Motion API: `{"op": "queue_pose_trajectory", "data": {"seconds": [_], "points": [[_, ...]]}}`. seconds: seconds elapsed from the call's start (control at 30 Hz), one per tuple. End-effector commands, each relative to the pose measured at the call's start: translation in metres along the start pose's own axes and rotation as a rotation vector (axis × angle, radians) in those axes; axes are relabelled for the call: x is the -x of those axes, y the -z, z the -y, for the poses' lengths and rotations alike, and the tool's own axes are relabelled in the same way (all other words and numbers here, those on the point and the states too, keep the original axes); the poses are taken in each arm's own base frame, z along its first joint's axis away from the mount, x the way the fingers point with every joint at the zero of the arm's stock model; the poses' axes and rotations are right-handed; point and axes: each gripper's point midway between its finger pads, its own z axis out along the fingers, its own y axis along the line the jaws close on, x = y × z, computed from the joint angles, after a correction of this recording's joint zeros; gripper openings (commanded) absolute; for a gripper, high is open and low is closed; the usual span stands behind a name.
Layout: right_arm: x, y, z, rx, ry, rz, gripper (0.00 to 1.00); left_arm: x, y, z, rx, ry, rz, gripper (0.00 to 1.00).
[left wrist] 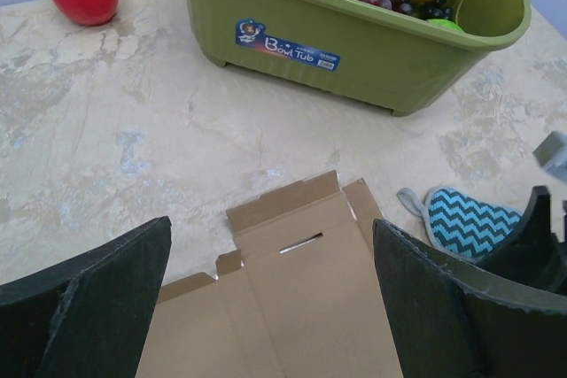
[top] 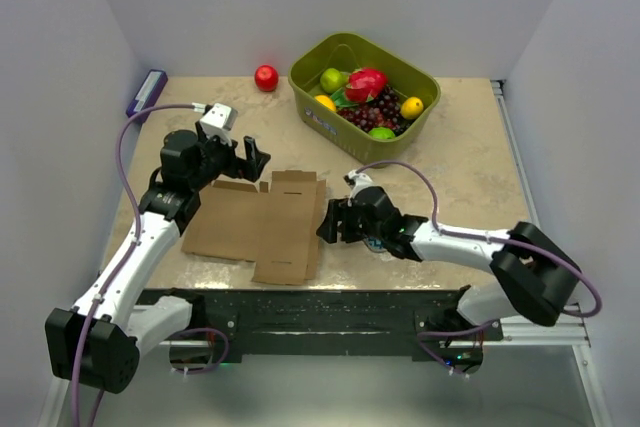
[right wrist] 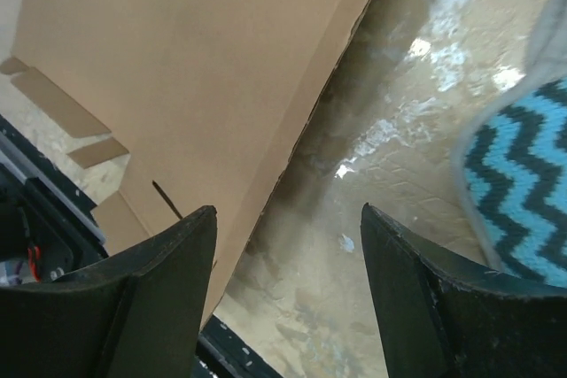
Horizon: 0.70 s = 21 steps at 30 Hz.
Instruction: Fold the paper box
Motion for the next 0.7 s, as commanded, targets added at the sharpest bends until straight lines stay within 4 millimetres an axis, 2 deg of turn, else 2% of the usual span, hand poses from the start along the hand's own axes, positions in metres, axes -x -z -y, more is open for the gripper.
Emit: {"op": "queue_pose_trajectory", "data": {"seconds": [0.0,0.13,0.5,0.6,0.67], "points": [[0.008,-0.02,-0.023,0.062,-0.02,0.029,0.68,0.018,0.002,0.007,-0.031,-0.024,0.056,1.0],[0.007,-0.031,-0.028,0.074,-0.018,0.022,0.63,0.017,0.001,0.008,-0.037,-0.023,0.052,1.0],[0.002,-0.053,-0.032,0.098,-0.04,0.005,0.57,0.017,0.001,0.008,-0.037,-0.03,0.054,1.0],[0.002,-0.058,-0.032,0.099,-0.043,0.008,0.48,0.017,0.002,0.008,-0.039,-0.029,0.054,1.0],[0.005,-0.059,-0.035,0.11,-0.038,0.017,0.33,0.017,0.002,0.011,-0.054,-0.035,0.054,1.0]]}}
